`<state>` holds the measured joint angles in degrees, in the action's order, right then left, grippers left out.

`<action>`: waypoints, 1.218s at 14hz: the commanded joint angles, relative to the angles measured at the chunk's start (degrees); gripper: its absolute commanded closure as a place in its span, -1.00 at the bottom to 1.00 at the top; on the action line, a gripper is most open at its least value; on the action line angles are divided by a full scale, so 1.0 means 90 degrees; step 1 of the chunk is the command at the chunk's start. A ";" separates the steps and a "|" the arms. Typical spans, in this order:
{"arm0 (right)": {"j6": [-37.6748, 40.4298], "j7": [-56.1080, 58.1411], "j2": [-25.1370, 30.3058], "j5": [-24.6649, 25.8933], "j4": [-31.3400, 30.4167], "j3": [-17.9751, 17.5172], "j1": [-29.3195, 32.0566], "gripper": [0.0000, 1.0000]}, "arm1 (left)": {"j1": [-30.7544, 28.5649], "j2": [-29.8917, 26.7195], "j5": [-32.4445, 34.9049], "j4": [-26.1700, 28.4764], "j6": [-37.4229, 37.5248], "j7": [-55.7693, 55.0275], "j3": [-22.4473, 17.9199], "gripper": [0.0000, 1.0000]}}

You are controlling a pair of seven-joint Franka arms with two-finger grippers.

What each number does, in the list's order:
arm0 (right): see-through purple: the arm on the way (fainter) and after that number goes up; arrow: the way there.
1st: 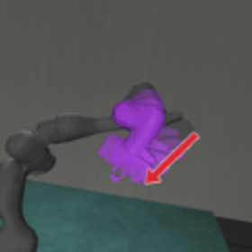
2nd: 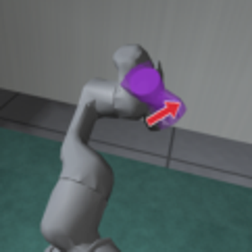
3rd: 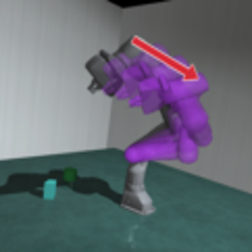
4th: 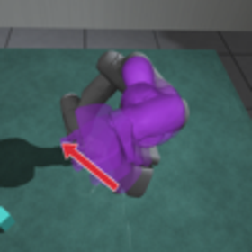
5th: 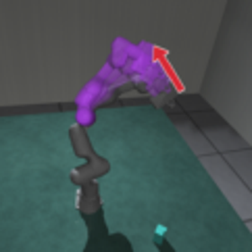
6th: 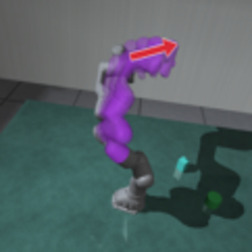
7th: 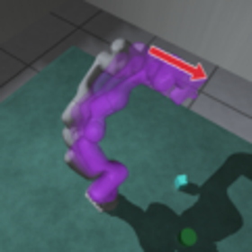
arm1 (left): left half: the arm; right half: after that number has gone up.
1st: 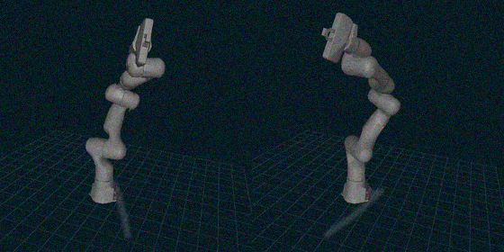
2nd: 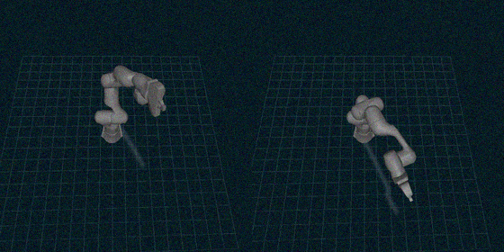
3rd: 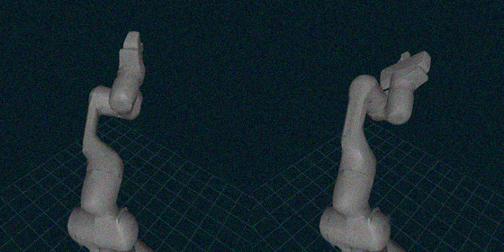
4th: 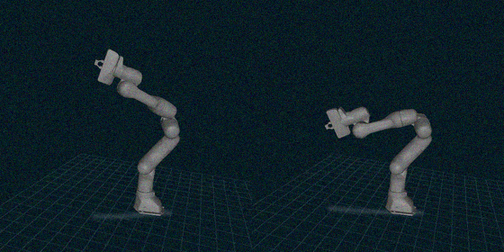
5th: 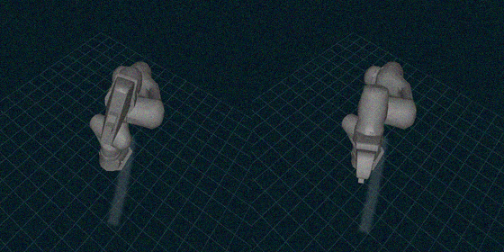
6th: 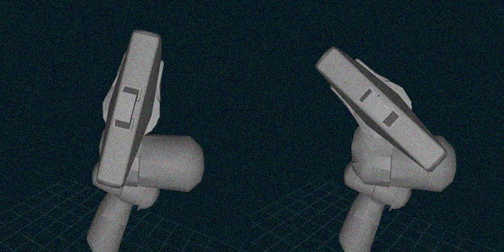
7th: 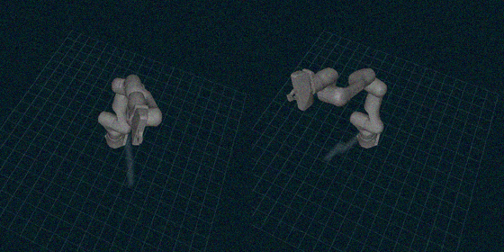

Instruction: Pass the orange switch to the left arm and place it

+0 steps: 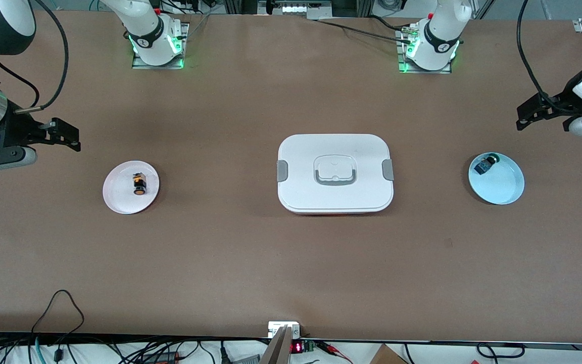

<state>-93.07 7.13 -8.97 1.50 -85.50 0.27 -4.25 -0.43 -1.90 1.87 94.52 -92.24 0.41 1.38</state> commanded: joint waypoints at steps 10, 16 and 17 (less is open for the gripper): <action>0.0009 -0.0040 0.0069 0.0049 -0.0012 -0.0001 0.0052 -1.00 | 0.0029 0.0085 0.0026 -0.0268 0.0209 -0.0026 0.0043 -1.00; 0.0019 -0.0059 0.0069 0.0039 -0.0011 0.0009 0.0062 -1.00 | 0.0038 0.0085 0.0036 -0.0287 0.0239 -0.0056 0.0062 -1.00; 0.0019 -0.0059 0.0069 0.0039 -0.0011 0.0009 0.0062 -1.00 | 0.0038 0.0085 0.0036 -0.0287 0.0239 -0.0046 0.0072 -1.00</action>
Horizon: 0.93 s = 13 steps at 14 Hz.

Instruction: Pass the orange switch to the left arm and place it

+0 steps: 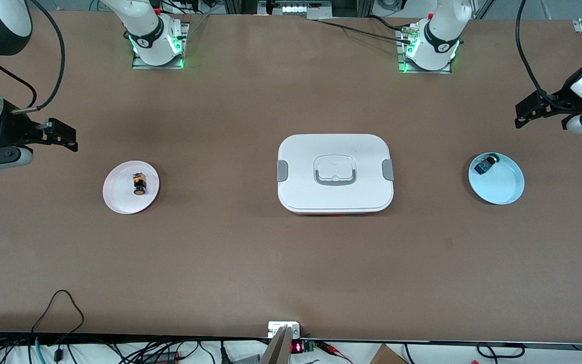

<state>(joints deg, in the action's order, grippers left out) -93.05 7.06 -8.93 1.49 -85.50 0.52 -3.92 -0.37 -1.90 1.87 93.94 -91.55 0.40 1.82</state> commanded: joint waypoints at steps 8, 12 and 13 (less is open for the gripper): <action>-0.0022 -0.0042 0.0026 0.0020 0.0018 0.0001 0.0103 -1.00 | 0.0031 0.0085 0.0036 -0.0223 0.0162 -0.0035 0.0032 -1.00; -0.0051 -0.0032 0.0026 0.0049 0.0018 0.0001 0.0171 -1.00 | 0.0011 0.0085 0.0036 -0.0223 0.0162 -0.0035 0.0032 -1.00; -0.0042 -0.0032 0.0026 0.0030 0.0018 0.0001 0.0181 -1.00 | 0.0011 0.0085 0.0036 -0.0223 0.0162 -0.0035 0.0032 -1.00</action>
